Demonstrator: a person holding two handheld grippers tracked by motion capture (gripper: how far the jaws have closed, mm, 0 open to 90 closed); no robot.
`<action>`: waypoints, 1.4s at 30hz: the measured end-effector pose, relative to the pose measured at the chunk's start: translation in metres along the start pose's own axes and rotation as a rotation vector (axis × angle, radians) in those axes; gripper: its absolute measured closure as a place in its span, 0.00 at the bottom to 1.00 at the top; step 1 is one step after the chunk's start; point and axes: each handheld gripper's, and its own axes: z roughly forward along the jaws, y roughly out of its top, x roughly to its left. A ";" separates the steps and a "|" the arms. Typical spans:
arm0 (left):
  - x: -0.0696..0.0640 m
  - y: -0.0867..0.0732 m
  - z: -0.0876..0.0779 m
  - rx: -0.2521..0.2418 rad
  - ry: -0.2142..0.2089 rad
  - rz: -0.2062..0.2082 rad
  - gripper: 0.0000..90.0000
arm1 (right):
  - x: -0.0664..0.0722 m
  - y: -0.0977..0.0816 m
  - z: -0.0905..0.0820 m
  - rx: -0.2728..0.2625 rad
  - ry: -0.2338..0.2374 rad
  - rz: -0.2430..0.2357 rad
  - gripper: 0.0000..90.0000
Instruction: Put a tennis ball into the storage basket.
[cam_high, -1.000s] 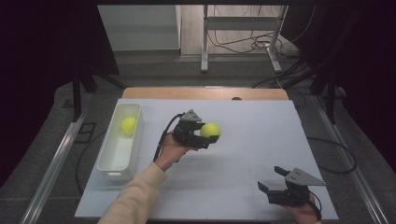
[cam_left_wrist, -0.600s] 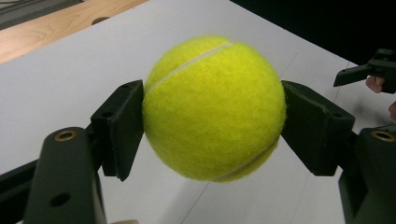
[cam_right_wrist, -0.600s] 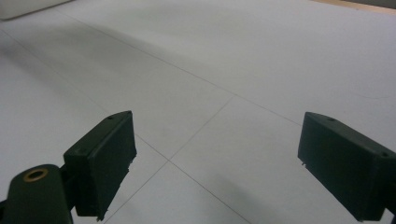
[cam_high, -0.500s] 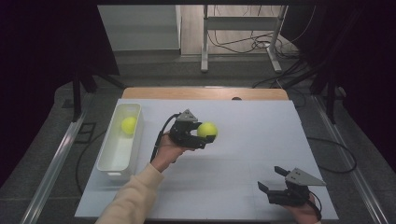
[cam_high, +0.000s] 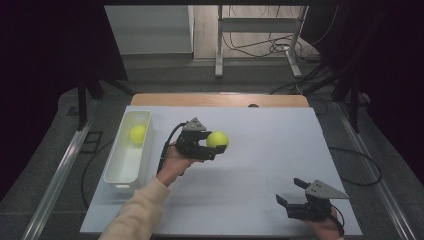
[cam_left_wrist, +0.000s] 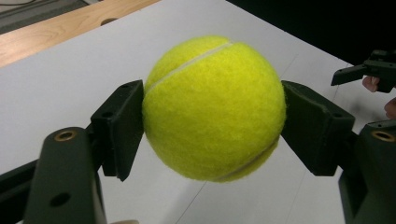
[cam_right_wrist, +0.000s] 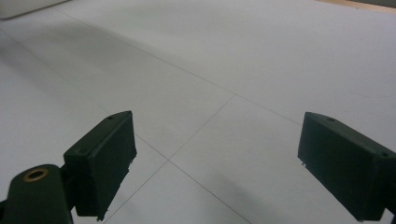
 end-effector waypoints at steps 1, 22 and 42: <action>0.001 -0.001 -0.001 -0.001 0.001 -0.002 0.30 | 0.000 0.000 0.000 0.000 0.000 -0.001 0.13; 0.007 -0.006 -0.024 -0.029 0.031 -0.017 0.30 | 0.000 0.000 0.000 -0.001 0.002 0.000 0.13; 0.015 -0.012 -0.049 -0.072 0.058 -0.040 0.30 | 0.001 0.000 0.000 0.002 0.000 -0.001 0.13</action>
